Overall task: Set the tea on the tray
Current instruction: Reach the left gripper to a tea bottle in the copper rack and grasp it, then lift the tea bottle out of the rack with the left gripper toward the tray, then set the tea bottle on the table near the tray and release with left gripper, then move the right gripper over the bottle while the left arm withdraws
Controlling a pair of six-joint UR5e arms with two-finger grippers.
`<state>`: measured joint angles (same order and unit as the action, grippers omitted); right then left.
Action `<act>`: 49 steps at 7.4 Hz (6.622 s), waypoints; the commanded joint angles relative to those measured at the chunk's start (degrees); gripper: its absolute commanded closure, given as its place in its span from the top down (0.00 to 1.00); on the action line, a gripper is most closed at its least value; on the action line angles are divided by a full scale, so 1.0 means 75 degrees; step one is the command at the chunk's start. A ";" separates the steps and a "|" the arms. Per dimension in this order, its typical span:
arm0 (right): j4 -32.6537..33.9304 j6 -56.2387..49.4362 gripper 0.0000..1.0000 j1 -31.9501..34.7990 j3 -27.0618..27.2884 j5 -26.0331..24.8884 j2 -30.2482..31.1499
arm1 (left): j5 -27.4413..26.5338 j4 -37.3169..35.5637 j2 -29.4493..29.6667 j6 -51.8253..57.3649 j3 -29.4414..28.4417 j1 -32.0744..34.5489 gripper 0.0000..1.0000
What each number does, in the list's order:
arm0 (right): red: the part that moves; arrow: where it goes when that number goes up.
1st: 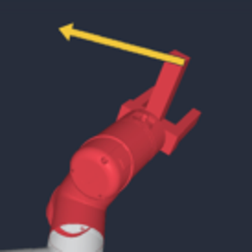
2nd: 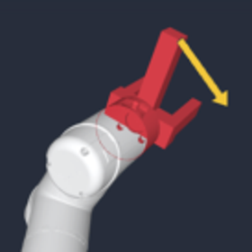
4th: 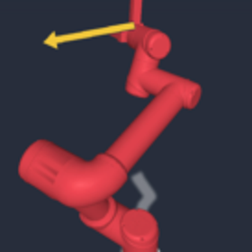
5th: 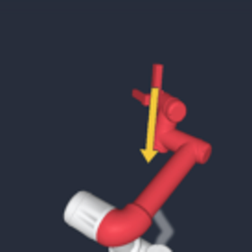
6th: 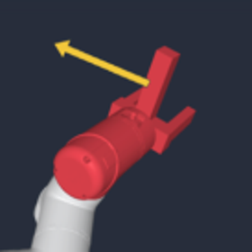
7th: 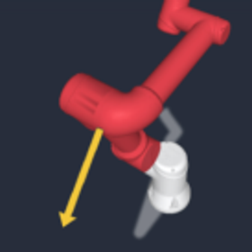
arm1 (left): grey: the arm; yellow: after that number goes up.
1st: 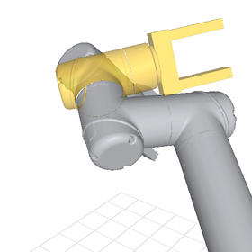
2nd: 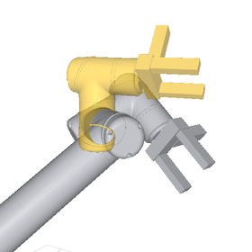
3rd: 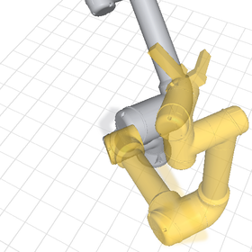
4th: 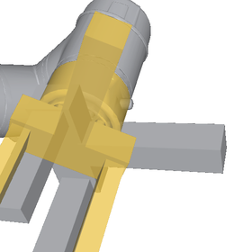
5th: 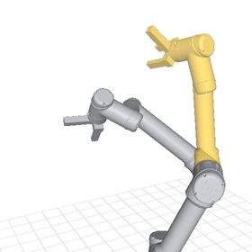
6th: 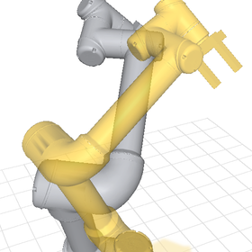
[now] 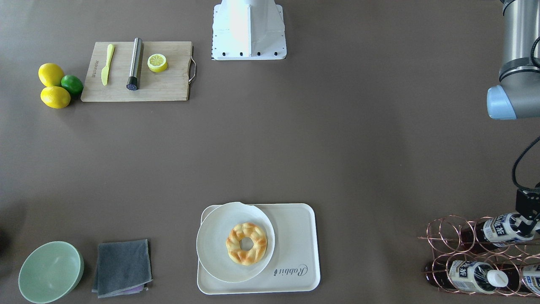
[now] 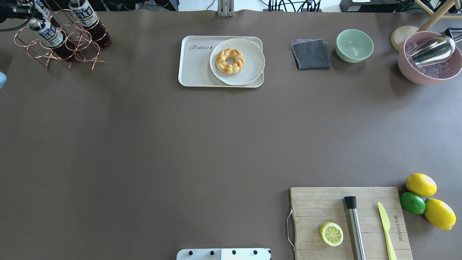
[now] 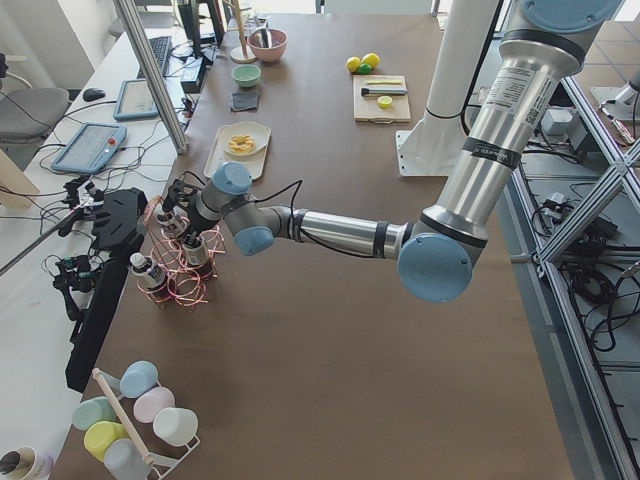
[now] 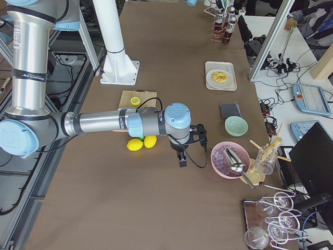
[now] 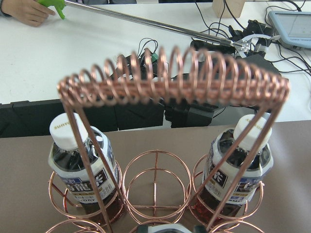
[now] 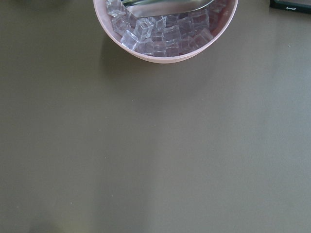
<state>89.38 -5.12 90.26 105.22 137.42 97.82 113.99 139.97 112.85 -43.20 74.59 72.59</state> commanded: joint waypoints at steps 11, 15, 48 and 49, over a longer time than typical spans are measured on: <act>-0.0316 0.0015 1.00 -0.0327 -0.0003 -0.0006 0.0024 | -0.0986 -0.4702 -0.0119 -0.1608 0.5205 -0.1583 0.00; -0.0597 0.0003 1.00 -0.0421 -0.0026 0.0006 0.0024 | -0.5099 -0.7436 0.2425 -0.3521 0.5278 -0.5839 0.00; 0.2086 1.1300 1.00 -0.8248 -0.0092 -0.4434 -0.8059 | 0.0563 -0.2060 -0.2623 0.3099 0.3508 -0.0468 0.97; 0.2074 1.1231 0.94 -0.8261 -0.0282 -0.4586 -0.8085 | 0.0563 -0.1895 -0.2706 0.3088 0.3508 -0.0468 0.97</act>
<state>104.87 79.39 29.35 107.06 105.48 39.41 117.37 123.49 94.26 -21.15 101.17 68.15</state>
